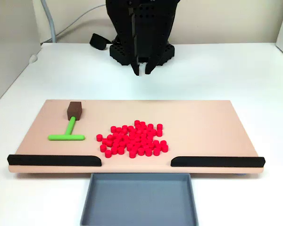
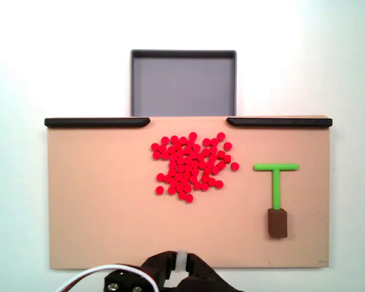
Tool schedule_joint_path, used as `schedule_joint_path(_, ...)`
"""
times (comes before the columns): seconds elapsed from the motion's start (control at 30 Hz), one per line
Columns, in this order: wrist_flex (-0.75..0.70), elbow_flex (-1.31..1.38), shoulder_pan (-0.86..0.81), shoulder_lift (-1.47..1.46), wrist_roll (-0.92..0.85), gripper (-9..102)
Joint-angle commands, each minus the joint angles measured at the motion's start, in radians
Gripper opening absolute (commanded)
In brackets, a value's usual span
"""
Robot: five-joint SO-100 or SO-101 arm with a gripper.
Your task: Grasp a green tool by the dark brown handle.
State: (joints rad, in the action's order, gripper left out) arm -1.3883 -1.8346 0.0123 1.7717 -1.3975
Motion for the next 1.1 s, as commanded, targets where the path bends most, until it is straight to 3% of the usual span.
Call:
schedule_joint_path(0.0,0.002,0.014,-0.029,-0.021,-0.166,0)
schedule_joint_path(1.07,0.008,0.020,-0.026,-0.043,-0.135,0)
